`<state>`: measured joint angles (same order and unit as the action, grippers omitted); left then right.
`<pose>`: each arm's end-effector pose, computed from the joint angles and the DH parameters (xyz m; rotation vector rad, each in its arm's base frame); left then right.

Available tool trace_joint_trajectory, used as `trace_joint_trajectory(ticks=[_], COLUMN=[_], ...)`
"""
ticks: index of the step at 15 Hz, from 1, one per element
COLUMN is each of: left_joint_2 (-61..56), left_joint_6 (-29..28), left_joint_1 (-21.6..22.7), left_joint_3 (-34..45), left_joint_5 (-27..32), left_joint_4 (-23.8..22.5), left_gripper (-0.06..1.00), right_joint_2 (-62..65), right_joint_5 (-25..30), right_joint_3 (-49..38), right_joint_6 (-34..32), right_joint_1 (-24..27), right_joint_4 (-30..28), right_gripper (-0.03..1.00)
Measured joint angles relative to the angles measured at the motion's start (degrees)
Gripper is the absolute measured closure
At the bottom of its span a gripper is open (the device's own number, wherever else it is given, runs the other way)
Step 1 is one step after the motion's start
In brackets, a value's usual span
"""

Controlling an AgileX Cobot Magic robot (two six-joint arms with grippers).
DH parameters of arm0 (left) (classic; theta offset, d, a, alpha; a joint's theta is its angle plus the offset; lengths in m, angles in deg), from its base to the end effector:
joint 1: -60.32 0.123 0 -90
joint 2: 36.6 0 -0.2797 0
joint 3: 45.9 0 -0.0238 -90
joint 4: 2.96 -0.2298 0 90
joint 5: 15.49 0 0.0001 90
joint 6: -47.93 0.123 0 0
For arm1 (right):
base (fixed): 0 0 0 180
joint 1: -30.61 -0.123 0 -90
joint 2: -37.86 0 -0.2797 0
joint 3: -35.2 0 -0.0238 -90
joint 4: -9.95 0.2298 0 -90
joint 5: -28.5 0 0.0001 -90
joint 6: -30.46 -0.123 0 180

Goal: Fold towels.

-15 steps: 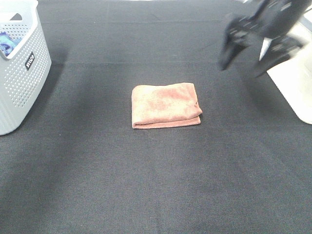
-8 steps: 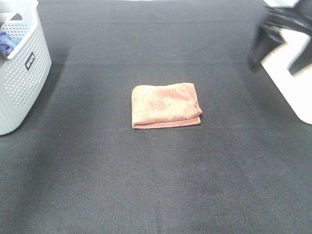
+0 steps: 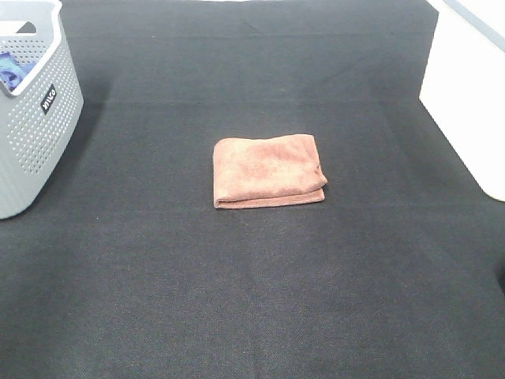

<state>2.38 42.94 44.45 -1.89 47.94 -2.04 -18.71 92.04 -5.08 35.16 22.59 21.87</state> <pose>0.0723 -0.0224 0.2481 0.2394 2.5522 -0.1609 0.1140 0.0390 0.2391 -0.2249 2.7824 0.2971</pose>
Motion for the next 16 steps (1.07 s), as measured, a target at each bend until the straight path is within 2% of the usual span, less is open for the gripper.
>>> trace_joint_trajectory(ticks=[3, 8, 10, 12, 16], left_joint_2=[-10.1, -12.5, -12.5, -12.5, -12.5], left_joint_6=[1.4, 5.9, 6.5, 10.4, 14.0], left_joint_1=[0.0, 0.0, 0.0, 0.0, 0.0], left_joint_3=[1.1, 1.1, 2.6, 3.8, 4.0], left_joint_5=[-0.1, -3.5, -4.4, -4.1, -3.1], left_joint_4=[0.0, 1.0, 3.6, 6.4, 7.5], left_gripper=[0.3, 0.3, 0.3, 0.3, 0.3], right_joint_2=[12.3, 24.4, 25.7, 25.8, 25.8], right_joint_5=[0.0, -1.9, -2.0, -2.0, -2.2], right_joint_3=[-5.4, -7.4, -7.4, -7.4, -7.4], right_joint_6=[1.0, 4.8, 5.0, 4.9, 2.1], right_joint_1=[0.0, 0.0, 0.0, 0.0, 0.0], right_joint_4=[-1.3, -1.4, -1.4, -1.5, -3.3], right_gripper=[0.2, 0.2, 0.2, 0.2, 0.2])
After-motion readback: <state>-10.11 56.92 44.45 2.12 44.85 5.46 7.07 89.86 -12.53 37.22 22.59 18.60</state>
